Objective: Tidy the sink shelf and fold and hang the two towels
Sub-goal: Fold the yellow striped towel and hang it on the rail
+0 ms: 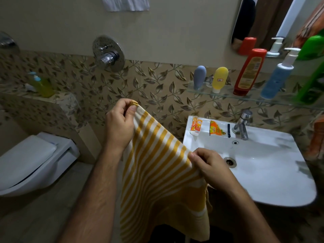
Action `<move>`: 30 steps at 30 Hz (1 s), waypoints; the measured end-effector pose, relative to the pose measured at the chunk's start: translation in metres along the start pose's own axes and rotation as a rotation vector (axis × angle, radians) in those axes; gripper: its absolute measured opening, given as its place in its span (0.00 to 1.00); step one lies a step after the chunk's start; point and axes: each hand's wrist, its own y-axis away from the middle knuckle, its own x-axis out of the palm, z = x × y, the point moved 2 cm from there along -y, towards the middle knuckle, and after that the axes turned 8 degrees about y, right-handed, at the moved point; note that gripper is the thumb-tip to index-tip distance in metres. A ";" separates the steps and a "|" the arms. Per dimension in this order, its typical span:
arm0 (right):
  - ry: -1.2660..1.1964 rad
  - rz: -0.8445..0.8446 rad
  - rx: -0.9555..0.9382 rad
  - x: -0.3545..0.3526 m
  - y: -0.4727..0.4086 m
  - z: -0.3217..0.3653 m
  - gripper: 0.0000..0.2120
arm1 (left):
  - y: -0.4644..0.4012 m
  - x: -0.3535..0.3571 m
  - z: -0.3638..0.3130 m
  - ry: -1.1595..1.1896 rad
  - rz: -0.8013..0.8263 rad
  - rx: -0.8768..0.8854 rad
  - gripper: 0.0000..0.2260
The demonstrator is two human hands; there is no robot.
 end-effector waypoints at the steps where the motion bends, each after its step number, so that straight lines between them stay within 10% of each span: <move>1: -0.048 0.056 0.014 0.000 0.001 0.000 0.14 | 0.001 0.000 0.002 -0.017 -0.006 -0.033 0.05; 15: 0.327 -0.426 -0.020 0.021 -0.031 0.028 0.12 | 0.057 0.025 0.014 0.038 -0.154 -0.313 0.04; 23: 0.306 -0.300 -0.273 0.022 -0.032 0.040 0.05 | 0.064 0.051 0.007 0.118 0.533 -0.160 0.35; 30: 0.229 -0.242 -0.328 0.016 -0.029 0.039 0.03 | 0.040 0.055 0.004 -0.062 0.803 -0.125 0.10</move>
